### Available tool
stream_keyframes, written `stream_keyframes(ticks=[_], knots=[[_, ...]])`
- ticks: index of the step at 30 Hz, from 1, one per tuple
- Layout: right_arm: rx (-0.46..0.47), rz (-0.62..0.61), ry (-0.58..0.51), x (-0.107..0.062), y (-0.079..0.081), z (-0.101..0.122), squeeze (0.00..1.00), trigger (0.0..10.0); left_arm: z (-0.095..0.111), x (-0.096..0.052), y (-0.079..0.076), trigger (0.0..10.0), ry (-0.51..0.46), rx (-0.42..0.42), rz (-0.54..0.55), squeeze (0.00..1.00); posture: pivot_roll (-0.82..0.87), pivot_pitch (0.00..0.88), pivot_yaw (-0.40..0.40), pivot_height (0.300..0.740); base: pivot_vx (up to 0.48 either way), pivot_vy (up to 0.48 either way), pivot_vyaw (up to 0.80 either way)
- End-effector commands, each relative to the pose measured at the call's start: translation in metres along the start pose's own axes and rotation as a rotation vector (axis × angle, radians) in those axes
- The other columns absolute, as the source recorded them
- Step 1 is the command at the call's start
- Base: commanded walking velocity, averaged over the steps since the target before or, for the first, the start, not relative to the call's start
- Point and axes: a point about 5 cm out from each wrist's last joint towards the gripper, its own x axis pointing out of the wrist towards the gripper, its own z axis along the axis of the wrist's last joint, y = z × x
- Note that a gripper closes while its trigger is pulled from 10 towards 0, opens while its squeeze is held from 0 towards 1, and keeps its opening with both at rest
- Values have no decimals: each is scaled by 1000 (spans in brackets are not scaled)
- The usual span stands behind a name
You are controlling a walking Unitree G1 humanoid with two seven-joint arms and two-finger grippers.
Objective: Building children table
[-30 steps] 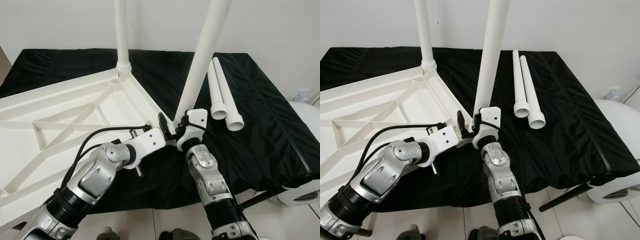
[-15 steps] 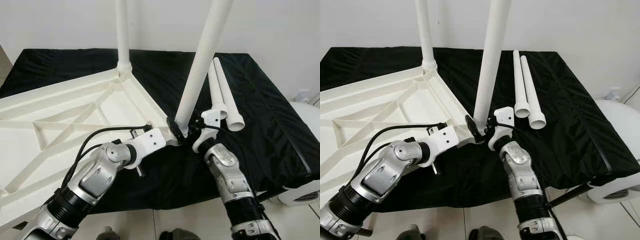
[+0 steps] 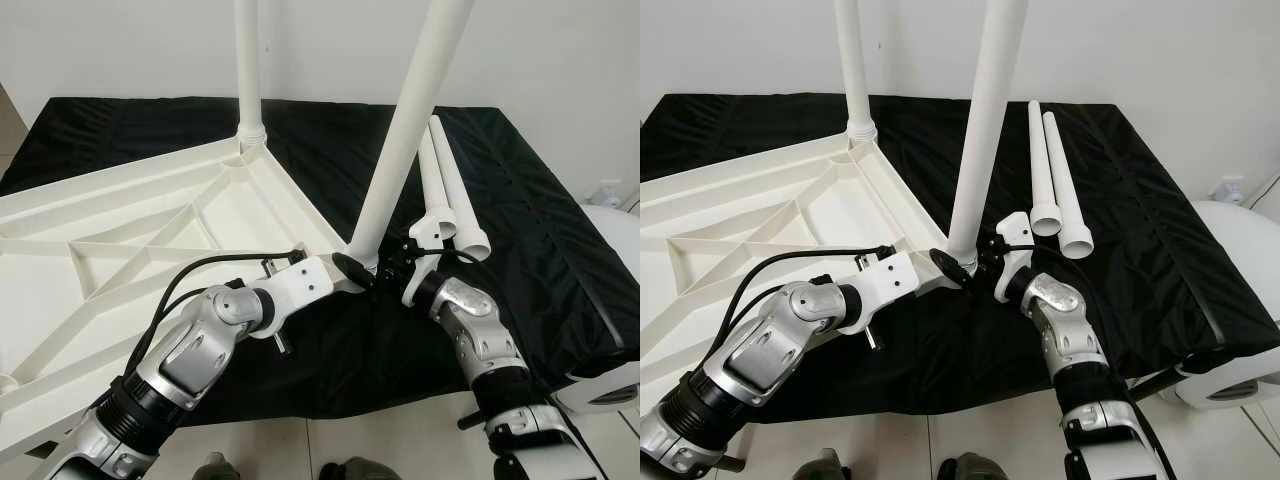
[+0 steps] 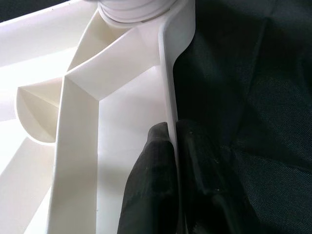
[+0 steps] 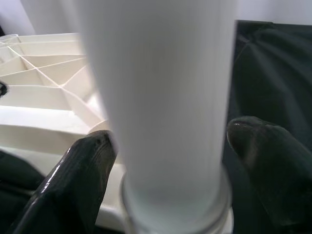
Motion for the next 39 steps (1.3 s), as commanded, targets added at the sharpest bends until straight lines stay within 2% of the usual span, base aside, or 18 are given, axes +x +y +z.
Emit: stream_keyframes(ticks=[1,8,9,10,11,12,13,23,24,32,36,39], knots=[[-21,12,6,1,-2,0,0,10000,-1,2,-1,10000,19,34,13,0,44,0,-71,740,0,0,0],[-29,20,-10,6,-9,5,0,10000,-1,2,-2,10000,19,36,12,0,50,0,-73,740,0,0,0],[-30,25,-11,6,-10,5,0,5137,-1,2,-3,10000,18,37,12,0,53,0,-74,740,0,0,0],[-30,31,-9,7,-10,5,0,3412,-1,2,-3,10000,18,37,13,0,53,0,-75,740,0,0,0],[-30,31,-9,7,-10,5,0,3412,-1,2,-3,10000,18,37,13,0,53,0,-75,740,0,0,0],[-32,39,-8,7,-11,5,0,2392,-1,2,-3,10000,18,37,13,0,54,0,-76,740,0,0,0],[-31,48,-5,6,-11,4,0,0,-1,2,-4,10000,17,37,12,0,54,0,-76,740,0,0,0],[-28,69,2,3,-11,-1,0,0,-1,2,-5,10000,19,36,9,0,54,0,-79,740,0,0,0],[-26,72,2,3,-10,-2,0,10000,-1,2,-5,10000,19,36,9,0,53,0,-80,740,0,0,0],[-16,56,-11,4,-7,-2,0,10000,-1,2,-6,10000,18,35,6,0,50,0,-79,740,0,0,0],[14,34,-38,8,1,1,0,10000,-1,2,-5,10000,18,35,6,0,50,0,-82,740,0,0,0],[39,-13,-75,14,14,5,0,10000,-1,2,-5,10000,17,31,9,0,47,0,-84,740,0,0,0]])
